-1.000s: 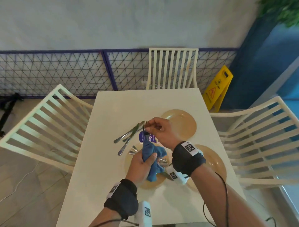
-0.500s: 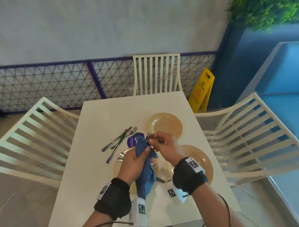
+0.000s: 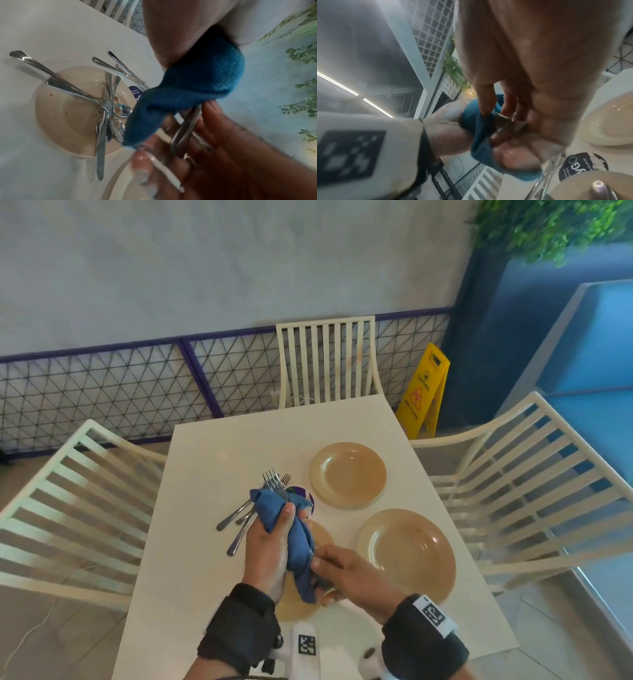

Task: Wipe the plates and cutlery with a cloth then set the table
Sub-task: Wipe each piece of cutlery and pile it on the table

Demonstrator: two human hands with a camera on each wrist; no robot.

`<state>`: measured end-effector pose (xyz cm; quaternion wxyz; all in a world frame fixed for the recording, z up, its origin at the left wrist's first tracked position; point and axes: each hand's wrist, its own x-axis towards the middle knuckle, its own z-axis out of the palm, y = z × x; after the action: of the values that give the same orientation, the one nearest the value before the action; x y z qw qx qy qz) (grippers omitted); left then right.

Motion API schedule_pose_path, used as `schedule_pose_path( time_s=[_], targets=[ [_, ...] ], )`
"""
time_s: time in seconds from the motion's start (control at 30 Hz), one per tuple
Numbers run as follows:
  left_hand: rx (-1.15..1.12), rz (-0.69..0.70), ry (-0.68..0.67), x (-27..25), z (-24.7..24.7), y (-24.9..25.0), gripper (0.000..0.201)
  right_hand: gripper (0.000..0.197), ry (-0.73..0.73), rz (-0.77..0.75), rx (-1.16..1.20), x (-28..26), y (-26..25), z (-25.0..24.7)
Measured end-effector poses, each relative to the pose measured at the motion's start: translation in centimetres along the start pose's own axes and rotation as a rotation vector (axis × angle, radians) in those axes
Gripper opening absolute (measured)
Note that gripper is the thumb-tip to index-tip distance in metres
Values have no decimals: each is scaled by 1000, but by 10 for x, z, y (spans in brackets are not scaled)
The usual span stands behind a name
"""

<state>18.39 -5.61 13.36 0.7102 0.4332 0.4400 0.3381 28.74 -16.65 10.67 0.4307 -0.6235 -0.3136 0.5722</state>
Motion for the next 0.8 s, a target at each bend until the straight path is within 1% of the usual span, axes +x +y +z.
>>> schedule_pose_path(
  time_s=[0.07, 0.17, 0.27, 0.37, 0.43, 0.5, 0.53, 0.6, 0.67, 0.7, 0.73, 0.8],
  targets=[
    [28, -6, -36, -5, 1, 0, 13, 13, -24, -22, 10, -3, -4, 1],
    [89, -4, -67, -1, -4, 4, 14, 19, 7, -50, -26, -8, -8, 3],
    [159, 2, -77, 5, -13, 8, 9, 24, 47, -46, -3, -13, -11, 8],
    [163, -5, -38, 13, -16, 15, 17, 32, 92, -71, -106, -22, -16, 14],
    [152, 15, 12, 24, -18, 22, 20, 34, 80, -25, -99, -29, -21, 18],
    [122, 44, 27, 32, -17, 27, 20, 35, 75, 36, -30, -34, -29, 20],
    [98, 37, 38, 32, -14, 26, 22, 36, 86, 50, -9, -34, -33, 22],
    [55, -16, 50, 24, -5, 21, 27, 39, 107, 50, -4, -29, -40, 22],
    [70, -90, 8, 12, 2, 13, 28, 41, 122, 65, -11, -25, -42, 20],
    [88, -102, -28, 10, 2, 11, 27, 41, 120, 78, -8, -25, -42, 18],
    [100, -85, -37, 12, -1, 13, 25, 41, 109, 94, -1, -26, -40, 17],
    [82, -32, 39, 28, -8, 19, 25, 41, 75, 133, 17, -33, -39, 16]
  ],
)
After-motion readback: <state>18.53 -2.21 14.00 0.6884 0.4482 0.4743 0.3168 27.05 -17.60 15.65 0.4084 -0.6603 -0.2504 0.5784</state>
